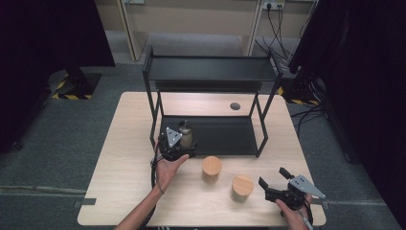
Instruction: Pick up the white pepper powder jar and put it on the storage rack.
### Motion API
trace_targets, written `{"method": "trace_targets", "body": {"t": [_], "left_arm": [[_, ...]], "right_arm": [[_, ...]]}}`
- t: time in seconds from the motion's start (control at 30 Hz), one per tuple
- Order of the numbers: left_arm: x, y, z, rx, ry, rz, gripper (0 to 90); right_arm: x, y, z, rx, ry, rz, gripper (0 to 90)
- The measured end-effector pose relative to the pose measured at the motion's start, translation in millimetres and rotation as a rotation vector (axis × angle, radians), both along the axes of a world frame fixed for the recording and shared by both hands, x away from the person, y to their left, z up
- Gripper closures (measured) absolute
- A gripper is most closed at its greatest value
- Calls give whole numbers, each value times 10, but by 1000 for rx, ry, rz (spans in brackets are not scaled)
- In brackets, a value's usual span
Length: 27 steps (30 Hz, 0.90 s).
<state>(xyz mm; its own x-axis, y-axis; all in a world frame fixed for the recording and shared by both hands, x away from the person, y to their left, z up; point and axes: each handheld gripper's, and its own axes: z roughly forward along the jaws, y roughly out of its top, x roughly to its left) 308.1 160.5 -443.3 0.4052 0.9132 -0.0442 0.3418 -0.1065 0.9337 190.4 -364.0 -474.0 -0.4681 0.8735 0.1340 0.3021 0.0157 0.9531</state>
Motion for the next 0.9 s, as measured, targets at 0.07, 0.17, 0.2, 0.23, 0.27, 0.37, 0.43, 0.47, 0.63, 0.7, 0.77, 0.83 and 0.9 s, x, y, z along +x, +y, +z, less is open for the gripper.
{"method": "trace_targets", "body": {"t": [0.07, 0.17, 0.2, 0.23, 0.27, 0.37, 0.43, 0.47, 0.63, 0.7, 0.77, 0.83, 0.9], "left_arm": [[-33, 17, 1, -5, -3, -7, 24], [-80, 47, -2, -11, -6, -22, 23], [-97, 56, -3, -11, -7, -29, 23], [-117, 61, -7, -10, -9, -31, 23], [-136, 69, -6, -10, -9, -35, 23], [-194, 85, -15, -19, -16, -40, 23], [-232, 96, -14, -24, -22, -48, 23], [-243, 100, -12, -25, -22, -50, 23], [-320, 133, -17, -31, -22, -58, 23], [-358, 150, -24, -34, -26, -65, 24], [-397, 174, -33, -40, -28, -71, 24], [-437, 195, -41, -43, -30, -76, 24], [-479, 216, -50, -45, -32, -82, 24]], "right_arm": [[0, 0, 0, 0, 0, 0, 26], [1, 3, 0, 1, 1, 0, 26], [1, 3, 0, 1, 1, 0, 26], [2, 4, 1, 1, 2, 1, 26], [2, 5, 1, 1, 2, 1, 26], [2, 7, 0, 1, 2, 1, 26], [4, 8, -1, 1, 3, 2, 26], [3, 9, -1, 1, 2, 2, 26], [1, 9, -1, 1, 2, 1, 26], [1, 11, -1, -1, 1, 3, 26], [-1, 13, 0, -1, 1, 4, 26], [-2, 13, 0, -1, 0, 2, 26], [0, 12, -2, 0, 2, 2, 26]]}}
